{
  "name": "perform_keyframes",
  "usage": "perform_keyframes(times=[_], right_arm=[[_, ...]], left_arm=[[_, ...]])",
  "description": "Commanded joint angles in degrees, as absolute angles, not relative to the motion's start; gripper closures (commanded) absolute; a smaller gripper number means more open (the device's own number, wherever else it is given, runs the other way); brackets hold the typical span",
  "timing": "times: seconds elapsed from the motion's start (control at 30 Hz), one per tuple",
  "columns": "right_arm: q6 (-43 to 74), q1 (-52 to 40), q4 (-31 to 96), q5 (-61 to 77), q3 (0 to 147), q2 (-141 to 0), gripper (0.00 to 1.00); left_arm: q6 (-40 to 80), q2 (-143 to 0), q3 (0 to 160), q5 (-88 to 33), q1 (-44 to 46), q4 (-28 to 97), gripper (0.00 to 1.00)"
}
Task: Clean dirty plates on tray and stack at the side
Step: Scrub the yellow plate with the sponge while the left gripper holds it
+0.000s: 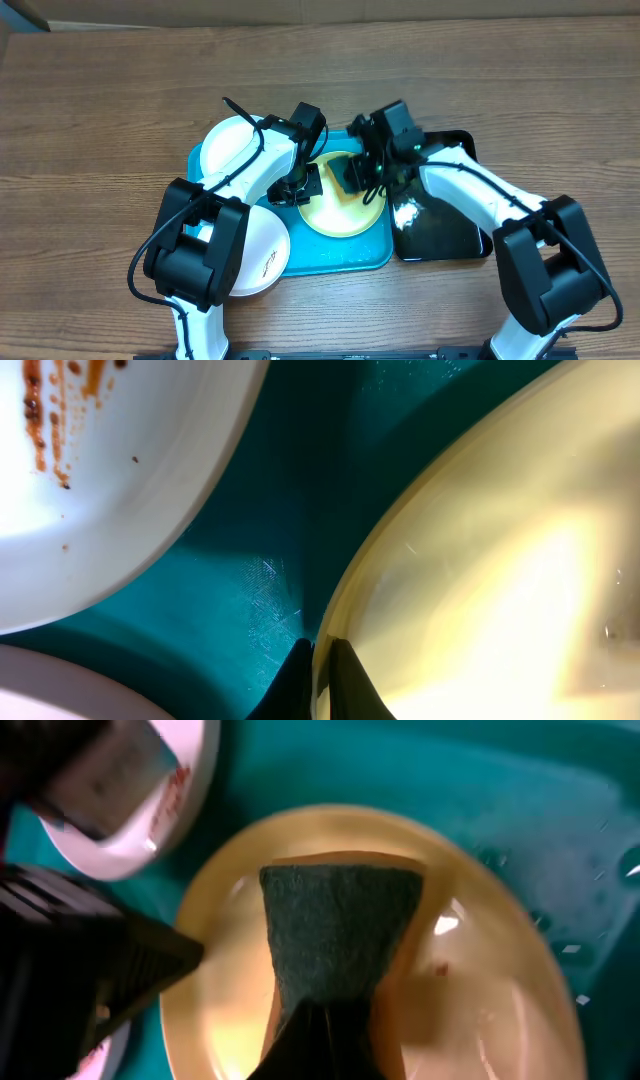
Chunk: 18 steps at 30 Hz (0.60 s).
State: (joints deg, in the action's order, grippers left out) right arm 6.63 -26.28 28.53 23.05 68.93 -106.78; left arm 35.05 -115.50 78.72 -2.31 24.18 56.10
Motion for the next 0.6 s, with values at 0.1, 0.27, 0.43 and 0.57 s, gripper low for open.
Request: perform_keyframes(times=[0.1, 0.27, 0.43, 0.57], right_arm=[[5.8, -25.6, 30.2, 12.5, 70.5, -106.8, 0.96], [4.2, -25.6, 28.2, 10.9, 68.3, -106.8, 0.96], [4.3, -25.8, 25.3, 11.0, 66.0, -107.3, 0.96], [4.2, -26.0, 24.3, 11.7, 65.1, -108.7, 0.96]], left_arm=[[36.0, -117.1, 77.6, -0.6, 24.4, 56.2, 0.95], [36.0, -117.1, 77.6, -0.6, 24.4, 56.2, 0.95], [36.0, -117.1, 77.6, -0.6, 24.4, 56.1, 0.95], [36.0, -117.1, 77.6, -0.6, 24.4, 56.1, 0.95]])
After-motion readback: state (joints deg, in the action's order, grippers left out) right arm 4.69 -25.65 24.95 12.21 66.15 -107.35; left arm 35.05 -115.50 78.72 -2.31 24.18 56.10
